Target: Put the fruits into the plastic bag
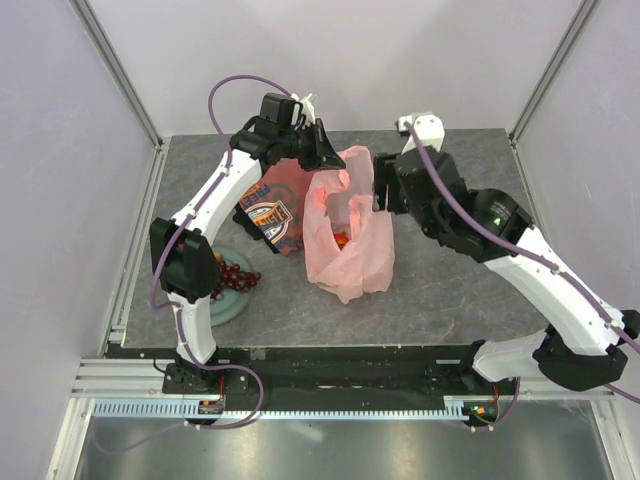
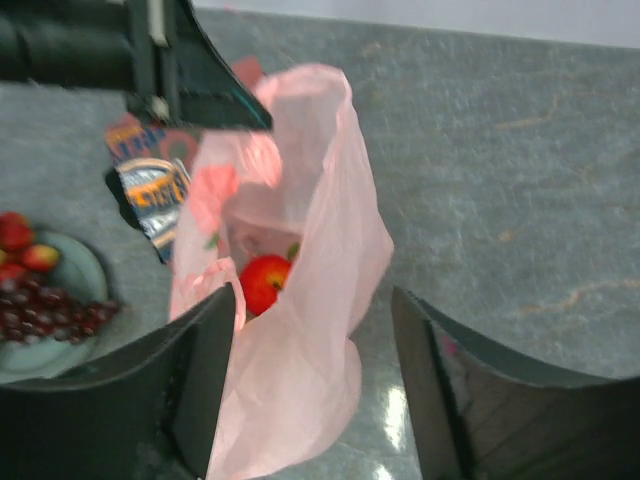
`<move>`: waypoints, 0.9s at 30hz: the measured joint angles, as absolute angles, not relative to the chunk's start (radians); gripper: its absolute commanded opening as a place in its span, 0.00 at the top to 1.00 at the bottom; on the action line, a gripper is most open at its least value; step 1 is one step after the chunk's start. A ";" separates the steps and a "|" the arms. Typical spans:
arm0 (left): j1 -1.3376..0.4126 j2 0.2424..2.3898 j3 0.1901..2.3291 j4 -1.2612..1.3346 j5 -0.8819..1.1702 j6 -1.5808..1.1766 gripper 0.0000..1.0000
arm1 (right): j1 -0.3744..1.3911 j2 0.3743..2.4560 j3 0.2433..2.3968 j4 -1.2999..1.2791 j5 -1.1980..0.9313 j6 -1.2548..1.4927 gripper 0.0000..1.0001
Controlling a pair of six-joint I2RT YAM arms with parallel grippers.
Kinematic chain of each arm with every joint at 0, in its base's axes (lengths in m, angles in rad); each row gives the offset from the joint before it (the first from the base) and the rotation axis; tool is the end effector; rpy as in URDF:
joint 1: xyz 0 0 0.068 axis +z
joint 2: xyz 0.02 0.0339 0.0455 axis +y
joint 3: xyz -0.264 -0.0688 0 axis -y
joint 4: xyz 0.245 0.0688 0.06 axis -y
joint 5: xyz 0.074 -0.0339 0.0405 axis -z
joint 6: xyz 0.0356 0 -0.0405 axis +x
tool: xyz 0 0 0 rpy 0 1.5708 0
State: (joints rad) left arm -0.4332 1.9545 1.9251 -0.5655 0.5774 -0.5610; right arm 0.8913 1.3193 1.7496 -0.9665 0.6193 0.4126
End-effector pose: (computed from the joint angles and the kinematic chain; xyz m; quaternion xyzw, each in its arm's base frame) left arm 0.4016 -0.2072 0.3529 0.0791 0.8535 -0.4354 0.2751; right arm 0.1672 0.1741 0.4733 -0.0499 0.8399 0.0752 0.5351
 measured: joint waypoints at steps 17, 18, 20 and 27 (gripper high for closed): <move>-0.422 1.954 1.925 -0.567 0.579 -0.561 0.98 | 0.506 1.711 1.944 -0.963 -0.064 0.375 0.17; -0.421 1.954 1.925 -0.567 0.579 -0.560 0.98 | 0.502 1.716 1.943 -0.972 -0.077 0.376 0.21; -0.420 1.954 1.925 -0.567 0.579 -0.561 0.99 | 0.489 1.719 1.941 -0.997 -0.101 0.379 0.47; -0.418 1.954 1.943 -0.564 0.586 -0.539 0.44 | 0.416 1.718 1.890 -1.017 -0.119 0.392 1.00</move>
State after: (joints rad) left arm -0.4183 1.9545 1.9427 -0.5644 0.5858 -0.5388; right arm 0.4160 1.7176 1.8900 -1.0168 -0.1188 0.3916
